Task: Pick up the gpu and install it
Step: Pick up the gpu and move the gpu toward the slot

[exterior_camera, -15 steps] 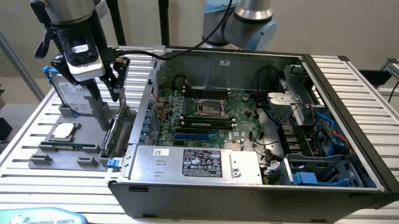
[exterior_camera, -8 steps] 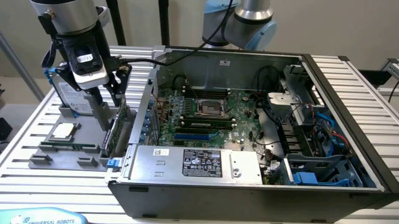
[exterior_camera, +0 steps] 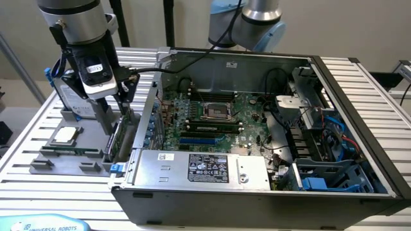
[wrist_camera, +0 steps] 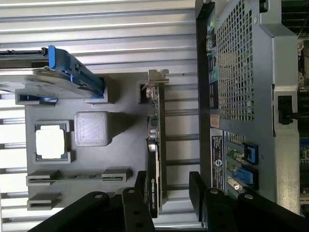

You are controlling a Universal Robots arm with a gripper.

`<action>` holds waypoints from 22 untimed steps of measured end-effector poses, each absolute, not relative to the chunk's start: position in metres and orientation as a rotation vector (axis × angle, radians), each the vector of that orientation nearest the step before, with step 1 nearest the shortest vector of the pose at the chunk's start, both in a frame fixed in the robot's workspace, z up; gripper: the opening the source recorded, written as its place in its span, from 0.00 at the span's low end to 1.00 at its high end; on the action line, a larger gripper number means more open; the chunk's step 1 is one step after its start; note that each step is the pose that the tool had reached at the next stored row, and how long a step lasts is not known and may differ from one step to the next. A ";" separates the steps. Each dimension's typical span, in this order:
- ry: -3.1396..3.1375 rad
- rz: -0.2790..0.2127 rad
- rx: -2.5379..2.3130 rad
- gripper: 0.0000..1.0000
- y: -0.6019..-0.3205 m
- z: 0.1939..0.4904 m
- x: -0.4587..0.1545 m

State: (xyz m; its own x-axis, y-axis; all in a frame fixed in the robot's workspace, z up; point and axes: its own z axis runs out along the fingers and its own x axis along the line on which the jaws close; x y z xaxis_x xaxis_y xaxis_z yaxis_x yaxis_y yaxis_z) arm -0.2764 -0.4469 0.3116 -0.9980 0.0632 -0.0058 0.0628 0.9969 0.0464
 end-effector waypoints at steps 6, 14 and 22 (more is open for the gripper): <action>3.140 0.072 0.099 0.48 -0.451 0.302 -0.275; 3.142 0.072 0.100 0.48 -0.456 0.287 -0.275; 3.142 0.072 0.099 0.48 -0.456 0.273 -0.284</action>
State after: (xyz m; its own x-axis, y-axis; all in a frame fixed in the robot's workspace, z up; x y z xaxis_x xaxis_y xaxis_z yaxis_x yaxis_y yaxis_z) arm -0.2844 -0.4555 0.2726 -0.9980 0.0632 0.0043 0.0633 0.9969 0.0459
